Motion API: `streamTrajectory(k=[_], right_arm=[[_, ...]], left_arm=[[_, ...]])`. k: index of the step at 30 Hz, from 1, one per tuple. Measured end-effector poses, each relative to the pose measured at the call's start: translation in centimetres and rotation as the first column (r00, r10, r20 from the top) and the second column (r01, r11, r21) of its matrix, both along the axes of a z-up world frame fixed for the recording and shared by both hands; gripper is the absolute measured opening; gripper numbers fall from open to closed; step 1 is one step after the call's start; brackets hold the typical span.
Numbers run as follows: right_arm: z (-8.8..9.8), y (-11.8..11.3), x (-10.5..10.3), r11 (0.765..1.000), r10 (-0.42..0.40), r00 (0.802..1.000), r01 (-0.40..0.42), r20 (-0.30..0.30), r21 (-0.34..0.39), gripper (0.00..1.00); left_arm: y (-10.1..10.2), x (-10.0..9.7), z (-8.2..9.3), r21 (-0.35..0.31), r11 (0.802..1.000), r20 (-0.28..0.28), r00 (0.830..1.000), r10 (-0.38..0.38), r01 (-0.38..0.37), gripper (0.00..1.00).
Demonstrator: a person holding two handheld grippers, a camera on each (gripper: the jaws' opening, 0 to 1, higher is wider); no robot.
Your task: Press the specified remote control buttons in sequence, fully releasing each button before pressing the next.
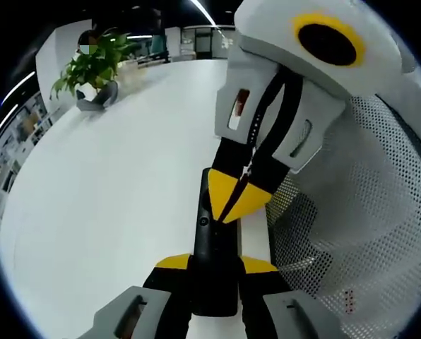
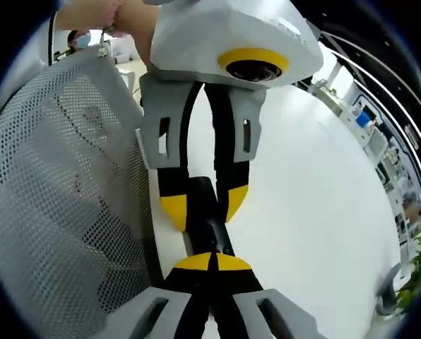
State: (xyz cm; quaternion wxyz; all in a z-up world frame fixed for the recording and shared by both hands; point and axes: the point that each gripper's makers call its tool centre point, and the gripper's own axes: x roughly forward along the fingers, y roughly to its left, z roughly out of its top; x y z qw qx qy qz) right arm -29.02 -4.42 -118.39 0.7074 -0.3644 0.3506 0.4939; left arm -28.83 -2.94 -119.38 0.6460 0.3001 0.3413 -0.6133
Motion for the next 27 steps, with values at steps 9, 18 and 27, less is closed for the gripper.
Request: streamTrajectory(k=[9,18,27], right_arm=[[0.0,0.4,0.7,0.998,-0.062,0.998,0.063,-0.032,0.011,0.0],[-0.1,-1.1,1.8,0.989,-0.125,0.981,0.135,-0.148,0.056,0.0],[-0.1,0.0,1.5,0.996,-0.048,0.972,0.063,-0.23,0.061,0.0]], left_arm=[[0.1,0.1,0.1,-0.037,0.999,-0.013,1.0,0.006,-0.006,0.24],[0.2,0.0,0.1,-0.073,0.997,-0.022,1.0,-0.005,0.003,0.24],[0.2,0.0,0.1,-0.075,0.997,-0.013,1.0,-0.005,0.004,0.24]])
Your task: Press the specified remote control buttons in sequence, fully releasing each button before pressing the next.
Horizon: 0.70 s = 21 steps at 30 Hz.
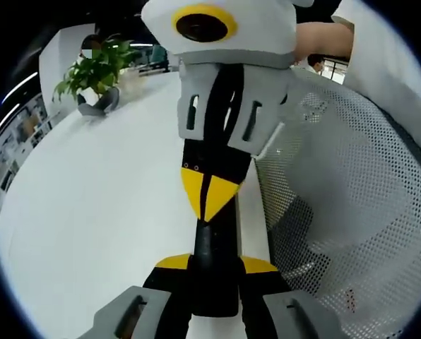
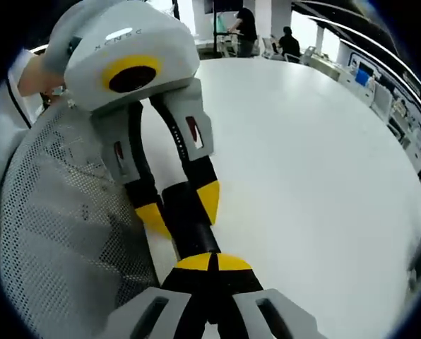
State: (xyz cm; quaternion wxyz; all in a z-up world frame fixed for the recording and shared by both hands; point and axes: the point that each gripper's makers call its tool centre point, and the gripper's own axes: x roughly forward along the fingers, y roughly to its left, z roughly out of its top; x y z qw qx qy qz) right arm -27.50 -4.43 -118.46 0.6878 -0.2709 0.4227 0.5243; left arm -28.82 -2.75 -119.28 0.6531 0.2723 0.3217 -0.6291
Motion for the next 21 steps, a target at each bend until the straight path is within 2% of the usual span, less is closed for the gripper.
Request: streamTrajectory(k=[4,5,8,11,14,17,21], right_arm=[[-0.13,0.04,-0.01,0.998,0.051,0.997,-0.053,-0.053,-0.03,0.0],[-0.19,0.01,-0.07,0.998,0.039,0.994,-0.044,-0.103,-0.05,0.0],[-0.42,0.19,0.23,0.995,0.032,0.985,-0.049,-0.169,-0.092,0.0],[-0.54,0.28,0.24,0.985,0.05,0.982,-0.079,-0.185,-0.152,0.0],[-0.59,0.33,0.32,0.983,0.001,0.978,-0.039,-0.211,-0.177,0.0],[-0.51,0.17,0.21,0.989,-0.012,0.979,-0.019,-0.202,-0.149,0.0],[-0.25,0.31,0.27,1.0,-0.017,0.993,0.017,-0.113,0.005,0.0]], left_arm=[[0.0,0.01,0.0,-0.004,1.0,0.002,1.0,0.002,-0.002,0.24],[0.0,0.02,0.01,-0.005,1.0,0.003,1.0,0.002,-0.002,0.24],[-0.01,0.01,0.0,-0.002,1.0,0.008,1.0,-0.001,0.001,0.24],[-0.04,-0.07,-0.06,0.003,1.0,0.022,1.0,0.0,0.0,0.24],[-0.05,-0.02,-0.08,-0.001,1.0,0.031,0.999,0.009,-0.009,0.24],[-0.04,0.01,-0.09,-0.013,1.0,0.03,0.999,0.019,-0.018,0.24],[-0.05,0.02,-0.11,-0.021,1.0,0.029,0.999,0.018,-0.017,0.24]])
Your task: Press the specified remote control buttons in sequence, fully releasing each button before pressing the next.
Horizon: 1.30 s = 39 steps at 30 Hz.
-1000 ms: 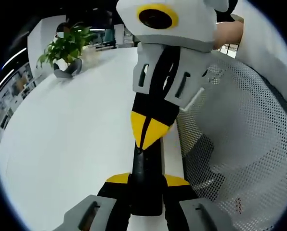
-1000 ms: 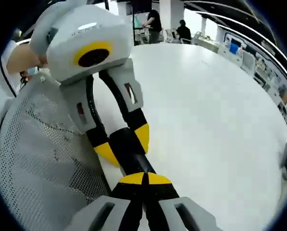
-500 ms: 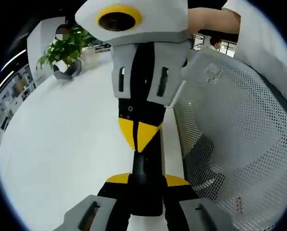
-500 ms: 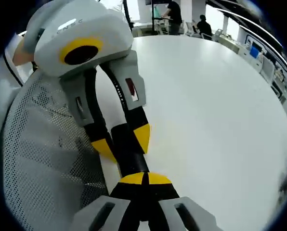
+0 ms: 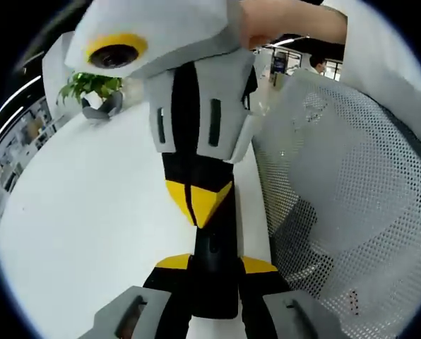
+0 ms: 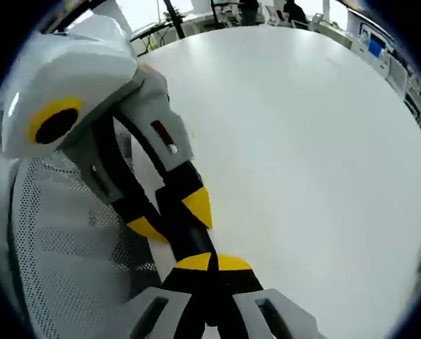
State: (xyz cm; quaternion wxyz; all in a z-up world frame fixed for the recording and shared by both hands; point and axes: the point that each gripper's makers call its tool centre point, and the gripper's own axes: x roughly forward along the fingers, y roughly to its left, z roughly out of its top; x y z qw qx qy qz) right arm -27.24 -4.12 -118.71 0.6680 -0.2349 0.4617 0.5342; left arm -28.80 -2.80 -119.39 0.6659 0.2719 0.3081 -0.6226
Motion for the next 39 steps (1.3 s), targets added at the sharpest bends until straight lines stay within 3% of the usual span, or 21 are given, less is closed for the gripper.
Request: streamTrajectory(k=[2,4,7,11,14,16,20,22,28,33,34,39], right_arm=[[0.2,-0.1,-0.3,0.998,-0.019,0.999,0.017,0.038,0.053,0.0],[0.6,-0.1,-1.2,0.998,-0.001,1.0,-0.002,0.03,0.07,0.0],[1.1,0.8,-2.0,0.993,0.066,0.997,-0.07,0.049,0.09,0.0],[0.5,0.9,-1.8,0.983,0.182,0.976,-0.185,0.117,0.017,0.0],[0.5,1.1,-1.9,0.982,0.191,0.976,-0.191,0.109,-0.009,0.0],[0.4,1.1,-1.9,0.97,0.243,0.961,-0.238,0.133,-0.047,0.0],[0.2,1.6,-1.9,0.974,0.218,0.967,-0.208,0.13,-0.086,0.0],[0.2,1.6,-1.7,0.961,0.271,0.948,-0.254,0.17,-0.112,0.0],[0.3,1.3,-1.7,0.976,0.22,0.958,-0.215,0.185,-0.044,0.0],[0.5,1.5,-2.1,0.953,0.301,0.921,-0.301,0.246,-0.035,0.0],[0.5,1.8,-2.3,0.937,0.344,0.901,-0.346,0.266,-0.039,0.0],[0.4,1.8,-2.0,0.935,0.354,0.899,-0.349,0.257,-0.066,0.0]], left_arm=[[0.0,0.0,0.0,-0.001,1.0,-0.001,1.0,0.0,0.0,0.24],[0.0,0.0,0.0,-0.001,1.0,-0.001,1.0,0.0,0.0,0.24],[0.0,0.0,-0.1,-0.001,1.0,-0.001,1.0,-0.002,0.002,0.24],[0.0,0.0,-0.1,0.0,1.0,-0.002,1.0,-0.009,0.009,0.24],[0.0,0.0,-0.1,0.006,1.0,0.0,1.0,-0.013,0.013,0.24],[0.0,0.0,-0.1,0.011,1.0,0.0,1.0,-0.018,0.018,0.24],[0.0,0.0,-0.1,0.013,1.0,-0.003,1.0,-0.026,0.026,0.24],[0.0,0.0,-0.1,0.006,1.0,-0.013,1.0,-0.02,0.02,0.24],[0.0,-0.1,-0.1,0.006,1.0,-0.014,1.0,-0.02,0.02,0.24],[0.0,-0.1,0.0,0.003,1.0,-0.019,1.0,-0.02,0.02,0.24],[0.0,-0.1,0.0,0.002,1.0,-0.02,1.0,-0.019,0.019,0.24],[0.0,-0.1,0.0,0.001,1.0,-0.018,1.0,-0.019,0.019,0.24]])
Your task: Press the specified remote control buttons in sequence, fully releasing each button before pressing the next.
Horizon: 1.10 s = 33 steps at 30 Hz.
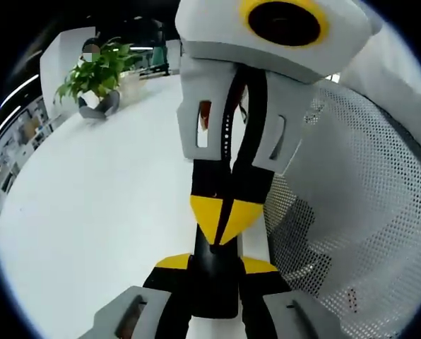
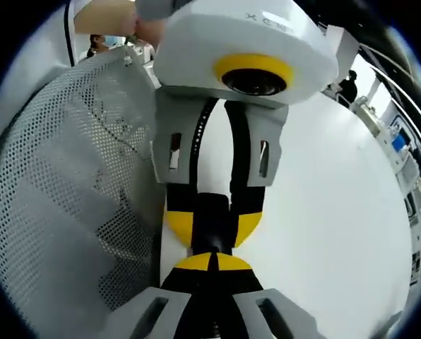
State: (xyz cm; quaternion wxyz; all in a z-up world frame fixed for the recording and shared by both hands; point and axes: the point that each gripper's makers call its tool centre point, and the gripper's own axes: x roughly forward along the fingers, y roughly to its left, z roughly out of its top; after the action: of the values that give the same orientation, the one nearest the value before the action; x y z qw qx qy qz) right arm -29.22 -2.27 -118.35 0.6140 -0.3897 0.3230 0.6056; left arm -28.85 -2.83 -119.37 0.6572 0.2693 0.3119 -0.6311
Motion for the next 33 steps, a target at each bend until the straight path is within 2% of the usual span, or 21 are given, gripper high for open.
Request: streamTrajectory(k=[2,3,4,5,6,9,11,14,17,19,23,25,26,27,28,29,30,32,33], right_arm=[[-0.1,0.1,0.1,1.0,-0.01,1.0,0.01,-0.014,-0.011,0.0],[-0.1,0.0,0.0,0.999,-0.052,0.998,0.051,-0.041,-0.018,0.0],[-0.1,0.1,0.1,0.993,-0.114,0.991,0.113,-0.071,-0.02,0.0],[-0.1,0.0,0.2,0.974,-0.225,0.969,0.222,-0.102,-0.043,0.0],[-0.1,0.2,0.4,0.982,-0.189,0.979,0.186,-0.078,-0.039,0.0],[-0.2,0.1,0.1,0.983,-0.184,0.981,0.182,-0.056,-0.028,0.0],[-0.1,0.1,0.3,0.97,-0.239,0.968,0.241,-0.07,0.025,0.0],[0.1,0.1,0.2,0.975,-0.183,0.981,0.188,-0.059,0.119,0.0],[0.2,0.0,0.2,0.957,-0.195,0.979,0.203,-0.058,0.206,0.0],[0.3,-0.1,0.1,0.958,-0.162,0.986,0.168,-0.043,0.234,0.0],[0.4,-0.1,0.2,0.958,-0.149,0.986,0.161,-0.069,0.237,0.0],[0.4,-0.2,0.3,0.952,-0.152,0.984,0.172,-0.097,0.252,0.0],[0.5,-0.2,0.4,0.925,-0.23,0.958,0.269,-0.171,0.268,0.0],[0.5,-0.3,0.5,0.917,-0.25,0.95,0.294,-0.188,0.268,0.0],[0.4,-0.6,0.7,0.933,-0.223,0.962,0.257,-0.158,0.252,0.0],[0.3,-1.3,1.1,0.948,-0.215,0.971,0.233,-0.1,0.219,0.0],[0.5,-1.7,1.7,0.948,-0.223,0.973,0.229,-0.053,0.223,0.09],[0.4,-2.5,1.4,0.944,-0.24,0.966,0.255,-0.094,0.209,0.21],[0.3,-2.8,1.2,0.944,-0.24,0.967,0.254,-0.092,0.209,0.25]], left_arm=[[0.0,0.0,0.0,0.002,1.0,0.002,1.0,-0.004,0.004,0.24],[0.0,0.0,0.0,0.003,1.0,0.003,1.0,-0.005,0.005,0.24],[0.0,0.0,0.0,0.005,1.0,0.007,1.0,-0.009,0.009,0.24],[0.0,0.0,0.0,0.005,1.0,0.008,1.0,-0.009,0.009,0.24],[0.0,0.0,0.0,0.005,1.0,0.005,1.0,-0.006,0.006,0.24],[0.0,0.0,-0.1,0.005,1.0,0.007,1.0,-0.004,0.004,0.24],[0.0,0.0,-0.1,0.005,1.0,0.009,1.0,0.003,-0.003,0.24],[0.0,0.0,0.0,0.0,1.0,0.008,1.0,0.008,-0.008,0.24],[0.0,0.0,-0.1,0.001,1.0,0.012,1.0,0.01,-0.01,0.24],[0.0,0.0,0.0,0.006,1.0,0.013,1.0,0.009,-0.009,0.24],[0.0,0.0,0.0,0.009,1.0,0.008,1.0,0.014,-0.014,0.24],[-0.1,0.1,0.1,-0.01,0.999,-0.019,0.999,0.048,-0.049,0.24],[-0.1,0.1,0.2,-0.021,0.997,-0.035,0.997,0.071,-0.072,0.24],[-0.2,0.1,0.2,-0.031,0.994,-0.054,0.993,0.102,-0.104,0.24],[-0.2,0.2,0.2,-0.027,0.993,-0.055,0.992,0.113,-0.114,0.24],[-0.2,0.0,0.2,-0.023,0.995,-0.042,0.994,0.101,-0.102,0.24],[-0.3,-0.1,0.1,-0.012,0.995,-0.023,0.995,0.096,-0.096,0.24],[-0.3,-0.5,0.1,0.023,0.997,0.002,0.998,0.068,-0.068,0.24],[-0.2,-0.5,0.0,0.039,0.997,0.012,0.998,0.061,-0.062,0.24]])
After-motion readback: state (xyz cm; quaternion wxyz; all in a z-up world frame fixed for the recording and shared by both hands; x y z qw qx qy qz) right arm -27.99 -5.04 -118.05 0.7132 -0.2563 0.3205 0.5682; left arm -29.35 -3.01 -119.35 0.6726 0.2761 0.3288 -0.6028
